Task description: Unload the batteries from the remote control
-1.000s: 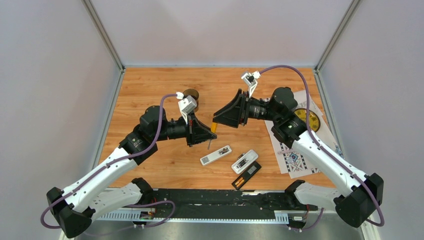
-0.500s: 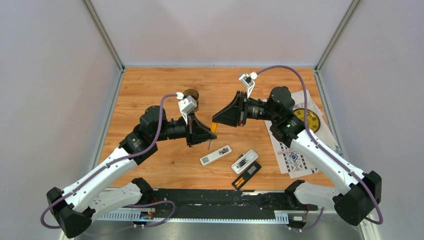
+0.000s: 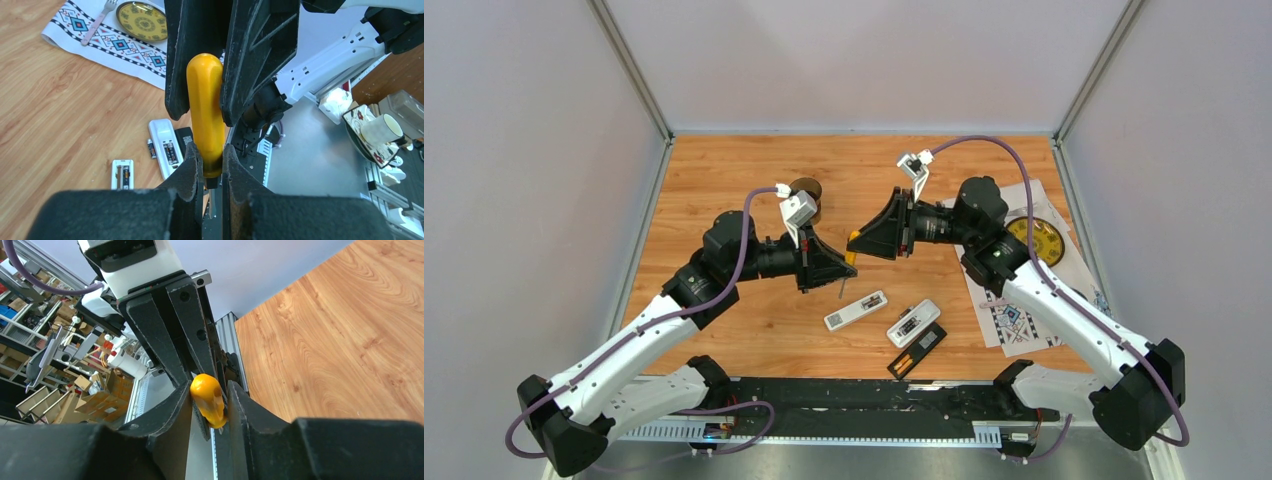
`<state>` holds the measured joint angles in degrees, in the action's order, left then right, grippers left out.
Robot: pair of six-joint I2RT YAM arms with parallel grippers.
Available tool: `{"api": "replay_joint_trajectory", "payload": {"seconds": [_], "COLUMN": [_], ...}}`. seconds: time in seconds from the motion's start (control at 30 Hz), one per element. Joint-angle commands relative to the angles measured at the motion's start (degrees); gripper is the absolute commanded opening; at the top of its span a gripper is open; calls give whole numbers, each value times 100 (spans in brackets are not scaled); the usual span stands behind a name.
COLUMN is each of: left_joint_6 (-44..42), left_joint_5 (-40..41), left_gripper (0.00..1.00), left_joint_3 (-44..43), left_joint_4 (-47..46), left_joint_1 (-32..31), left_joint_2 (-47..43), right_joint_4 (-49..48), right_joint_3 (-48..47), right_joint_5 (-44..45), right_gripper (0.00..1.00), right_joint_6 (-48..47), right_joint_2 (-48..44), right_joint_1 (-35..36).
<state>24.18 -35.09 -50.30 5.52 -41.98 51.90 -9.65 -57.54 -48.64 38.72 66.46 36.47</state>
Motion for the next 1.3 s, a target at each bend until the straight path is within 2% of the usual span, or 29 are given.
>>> {"api": "replay_joint_trajectory", "payload": {"seconds": [0.0, 0.1, 0.27, 0.37, 0.4, 0.5, 0.63, 0.83, 1.0, 1.2, 1.27], "left_joint_6": [16, 16, -19, -63, -80, -159, -335, -590, -862, -1126, -1249], "left_joint_5": [-77, -103, -51, 72, 134, 450, 977, 1856, 2191, 2217, 2488], "left_gripper": [0, 0, 1, 53, 75, 90, 99, 100, 100, 100, 100], "left_joint_3": [-164, -164, -129, -94, -76, 47, 328, 723, 855, 1040, 926], "left_joint_4": [-297, -297, -244, -157, -113, -7, 256, 959, 1443, 1224, 1293], "left_joint_1": [14, 14, 14, 14, 5, 14, 14, 14, 5, -47, -196], "left_joint_2": [-75, -75, -101, -136, -154, -320, -662, -743, -173, 635, 873], "right_joint_4": [33, 33, 103, 209, 253, 604, 1341, 1597, 1607, 1537, 1440], "right_joint_3": [67, 76, 24, 15, 15, -12, -47, 287, 620, 893, 1016], "right_joint_5": [-67, 21, 92, 179, 214, 661, 1250, 1911, 2157, 2000, 1877], "right_gripper": [33, 1, 0, 0, 0, 0, 0, 0, 0, 0, 0], "right_joint_6": [-58, -40, -49, -162, -198, -470, -778, -831, -735, -524, -410], "right_joint_2": [60, 43, 43, 8, -10, -106, -159, -212, -142, 165, 315], "right_joint_1": [27, 27, 27, 18, 10, 10, -52, -306, -588, -1089, -1282]}}
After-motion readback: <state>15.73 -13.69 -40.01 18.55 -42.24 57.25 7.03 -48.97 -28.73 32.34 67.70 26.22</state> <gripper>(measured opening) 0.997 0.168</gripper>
